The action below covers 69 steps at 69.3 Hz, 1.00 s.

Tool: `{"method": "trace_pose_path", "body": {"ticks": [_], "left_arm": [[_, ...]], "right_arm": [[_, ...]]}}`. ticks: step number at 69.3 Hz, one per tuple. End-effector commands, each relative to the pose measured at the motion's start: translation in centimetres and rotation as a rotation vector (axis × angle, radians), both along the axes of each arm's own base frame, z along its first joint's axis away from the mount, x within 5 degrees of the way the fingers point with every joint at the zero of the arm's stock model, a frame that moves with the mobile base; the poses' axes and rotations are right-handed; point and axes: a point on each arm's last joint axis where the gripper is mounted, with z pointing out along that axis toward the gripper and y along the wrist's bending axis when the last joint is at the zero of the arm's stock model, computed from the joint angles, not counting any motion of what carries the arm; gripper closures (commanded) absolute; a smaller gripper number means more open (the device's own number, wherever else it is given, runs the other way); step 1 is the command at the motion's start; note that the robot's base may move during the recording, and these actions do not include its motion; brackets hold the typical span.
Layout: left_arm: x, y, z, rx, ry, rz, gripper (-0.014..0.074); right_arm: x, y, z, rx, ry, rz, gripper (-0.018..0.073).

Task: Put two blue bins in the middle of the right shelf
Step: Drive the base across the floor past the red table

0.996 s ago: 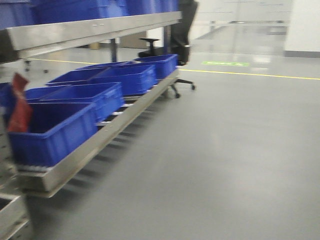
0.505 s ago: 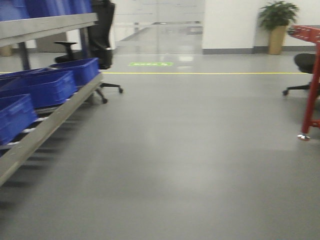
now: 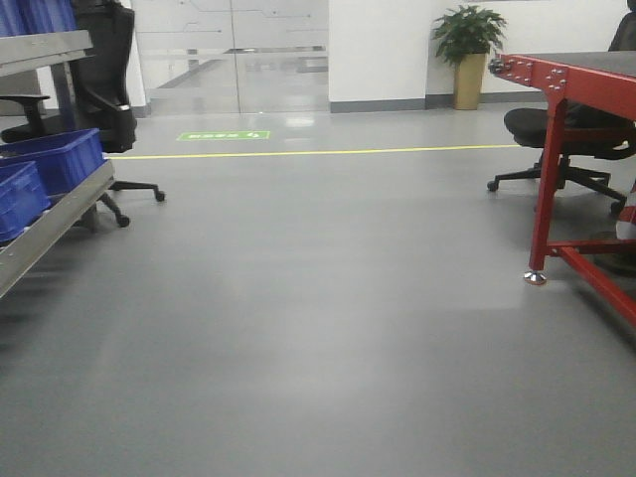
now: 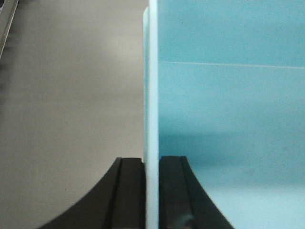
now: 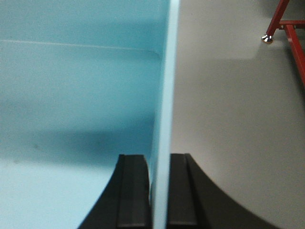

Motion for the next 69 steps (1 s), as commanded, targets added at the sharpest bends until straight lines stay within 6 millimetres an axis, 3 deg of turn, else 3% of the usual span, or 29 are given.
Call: {"method": "trace_pose_path", "body": {"ticks": [1,69], "left_arm": [[-0.11,-0.92,1.53,-0.097,-0.115,-0.074,0.0707],[-0.1,-0.9,1.54,-0.094,-0.117,-0.072,0.0707]], "right_arm": [[-0.34,1.12,1.86,0.144,-0.119,0.103,0.0721],[-0.34,1.12,1.86,0.144,-0.119,0.103,0.0721]]}}
